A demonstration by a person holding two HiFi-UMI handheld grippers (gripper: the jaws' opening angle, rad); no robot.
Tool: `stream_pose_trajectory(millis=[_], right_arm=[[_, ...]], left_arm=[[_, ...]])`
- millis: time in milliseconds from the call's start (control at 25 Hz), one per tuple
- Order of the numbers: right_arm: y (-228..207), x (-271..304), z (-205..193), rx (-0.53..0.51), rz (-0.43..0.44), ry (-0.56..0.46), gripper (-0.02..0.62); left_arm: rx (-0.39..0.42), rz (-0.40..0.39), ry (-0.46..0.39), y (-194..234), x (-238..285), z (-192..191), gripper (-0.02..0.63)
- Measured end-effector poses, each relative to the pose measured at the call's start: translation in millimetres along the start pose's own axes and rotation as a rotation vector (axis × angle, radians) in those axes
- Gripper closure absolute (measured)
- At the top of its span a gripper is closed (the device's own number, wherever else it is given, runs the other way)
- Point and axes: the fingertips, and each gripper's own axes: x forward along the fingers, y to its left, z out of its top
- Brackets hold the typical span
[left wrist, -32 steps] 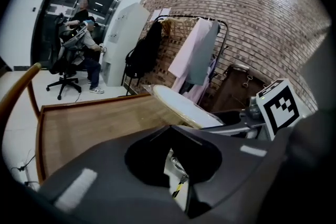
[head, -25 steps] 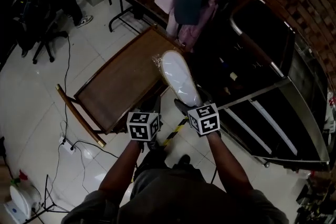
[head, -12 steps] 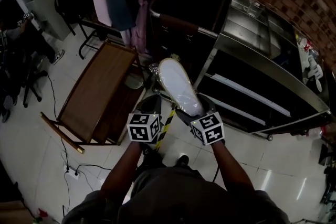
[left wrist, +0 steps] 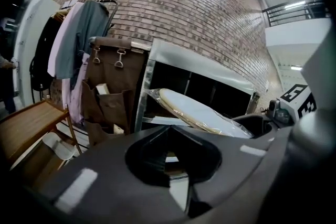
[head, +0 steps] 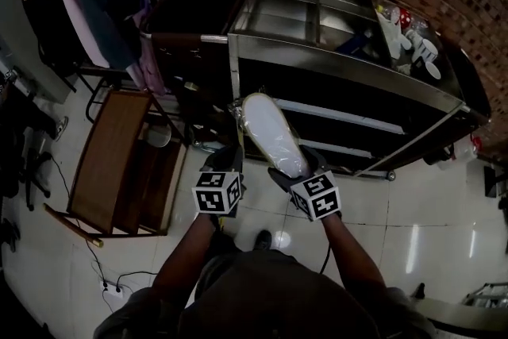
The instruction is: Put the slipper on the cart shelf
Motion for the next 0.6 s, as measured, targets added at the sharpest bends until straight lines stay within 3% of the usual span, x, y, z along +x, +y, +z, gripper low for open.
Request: stream_pose_trajectory(millis=[320, 600], right_arm=[[-86, -63, -38, 0.118, -0.205, 0.0, 0.176], [-160, -86, -61, 0.246, -0.378, 0.004, 0.176]], left_arm=[[0.073, -0.162, 0.047, -89, 46, -2, 0.598], [0.116, -0.296, 0.083, -138, 103, 1, 0.598]])
